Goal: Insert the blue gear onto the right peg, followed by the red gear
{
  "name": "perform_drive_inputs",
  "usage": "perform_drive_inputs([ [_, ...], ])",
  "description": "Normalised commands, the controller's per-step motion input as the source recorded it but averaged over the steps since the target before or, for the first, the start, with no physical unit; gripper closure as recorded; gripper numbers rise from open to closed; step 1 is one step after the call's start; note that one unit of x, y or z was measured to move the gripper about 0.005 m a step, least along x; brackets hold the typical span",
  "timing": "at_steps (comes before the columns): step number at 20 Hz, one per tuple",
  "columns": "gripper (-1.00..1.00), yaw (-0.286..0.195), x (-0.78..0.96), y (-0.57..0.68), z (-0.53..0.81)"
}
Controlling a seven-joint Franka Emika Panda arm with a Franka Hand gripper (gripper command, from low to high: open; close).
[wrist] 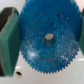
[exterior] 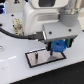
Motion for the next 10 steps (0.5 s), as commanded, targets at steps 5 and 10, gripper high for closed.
perform_drive_inputs([
  [5,1.0,0.0,0.15,-0.07,-0.08],
  [10,1.0,0.0,0.18,-0.09,-0.11],
])
